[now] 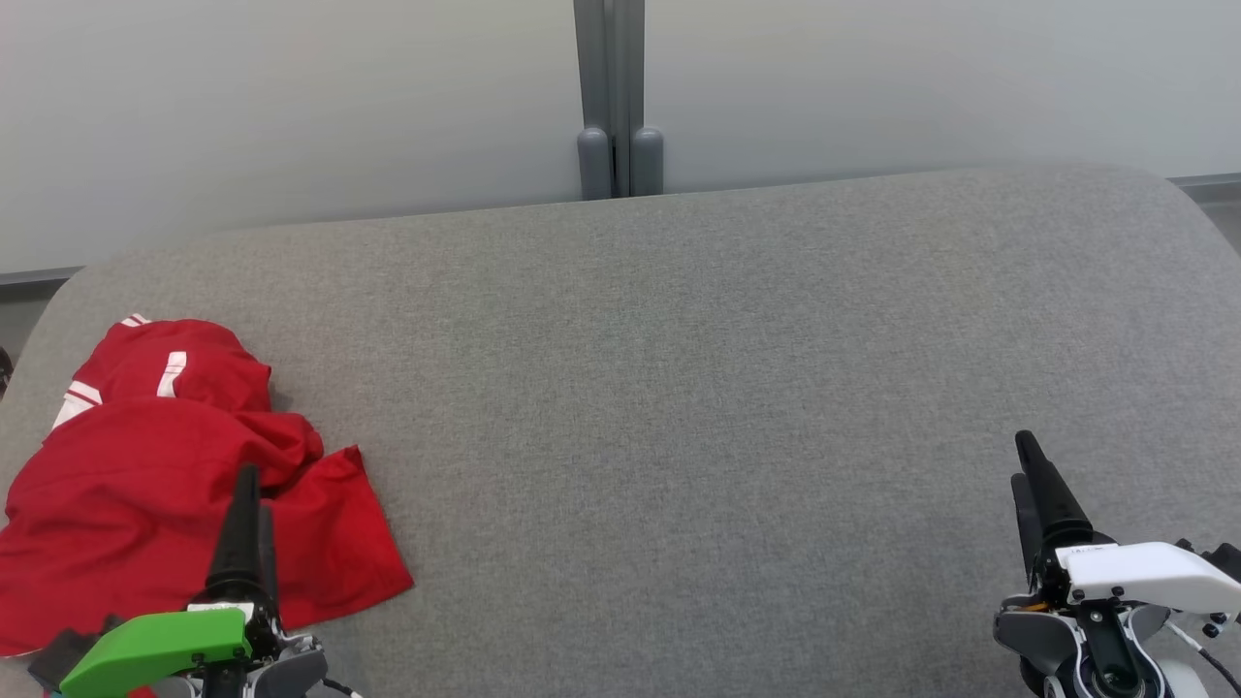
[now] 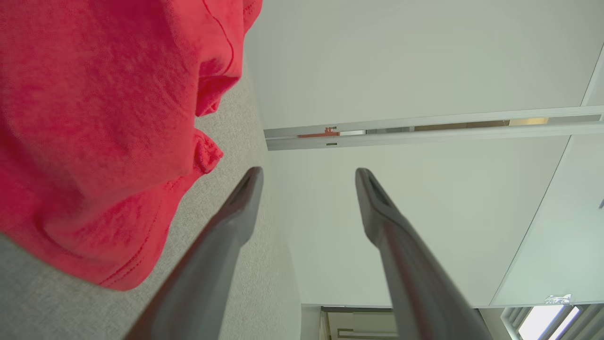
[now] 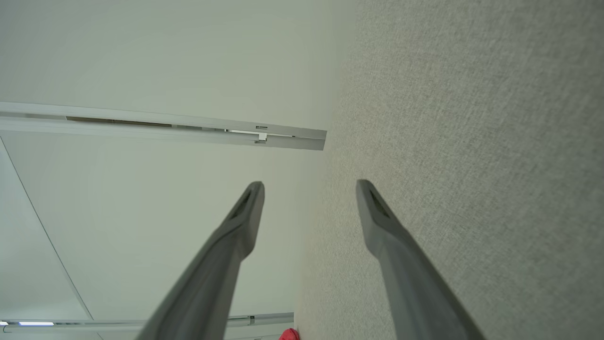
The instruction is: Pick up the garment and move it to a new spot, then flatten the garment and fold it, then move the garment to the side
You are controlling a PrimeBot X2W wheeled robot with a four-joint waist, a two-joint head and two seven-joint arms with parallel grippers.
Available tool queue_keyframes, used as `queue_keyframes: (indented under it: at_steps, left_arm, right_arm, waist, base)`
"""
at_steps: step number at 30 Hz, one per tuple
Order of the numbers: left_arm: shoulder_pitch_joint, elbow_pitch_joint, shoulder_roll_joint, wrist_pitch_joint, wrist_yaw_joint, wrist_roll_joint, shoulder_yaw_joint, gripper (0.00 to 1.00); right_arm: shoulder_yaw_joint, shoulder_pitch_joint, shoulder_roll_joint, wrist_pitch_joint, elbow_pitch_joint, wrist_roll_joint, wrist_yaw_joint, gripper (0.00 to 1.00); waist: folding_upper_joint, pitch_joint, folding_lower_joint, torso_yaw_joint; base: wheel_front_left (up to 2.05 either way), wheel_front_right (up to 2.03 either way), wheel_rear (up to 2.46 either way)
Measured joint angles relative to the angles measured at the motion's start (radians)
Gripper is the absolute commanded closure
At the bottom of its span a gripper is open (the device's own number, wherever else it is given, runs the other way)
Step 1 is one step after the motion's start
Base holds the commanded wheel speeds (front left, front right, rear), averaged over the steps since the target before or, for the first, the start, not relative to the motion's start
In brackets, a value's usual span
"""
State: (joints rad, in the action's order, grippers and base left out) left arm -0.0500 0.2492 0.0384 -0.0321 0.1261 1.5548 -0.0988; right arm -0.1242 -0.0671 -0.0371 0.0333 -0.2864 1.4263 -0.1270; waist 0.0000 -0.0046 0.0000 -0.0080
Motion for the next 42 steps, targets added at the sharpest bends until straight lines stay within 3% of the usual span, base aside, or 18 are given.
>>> queue_keyframes:
  at_steps: [20, 28, 42]
  left_arm:
    - [0.005, -0.123, 0.001, 0.078, 0.0, -0.319, -0.033, 0.0]
    - [0.027, -0.165, 0.001, 0.105, -0.03, -0.555, 0.041, 0.0]
    - [0.055, -0.203, 0.004, 0.148, -0.092, -0.892, 0.169, 0.0]
  right_arm:
    - [0.016, -0.02, -0.003, -0.076, 0.185, -0.536, 0.0, 0.0]
    - [0.086, -0.018, -0.008, -0.105, 0.221, -0.757, 0.0, 0.0]
    - [0.14, -0.009, -0.014, -0.147, 0.249, -1.005, -0.001, 0.0]
  waist:
    - [0.0, -0.001, 0.0, -0.008]
    - [0.0, -0.003, 0.0, -0.009]
    - [0.0, -0.006, 0.0, -0.011]
  base:
    - [0.0, 0.0, 0.0]
    - [0.0, 0.0, 0.0]
    - [0.0, 0.0, 0.0]
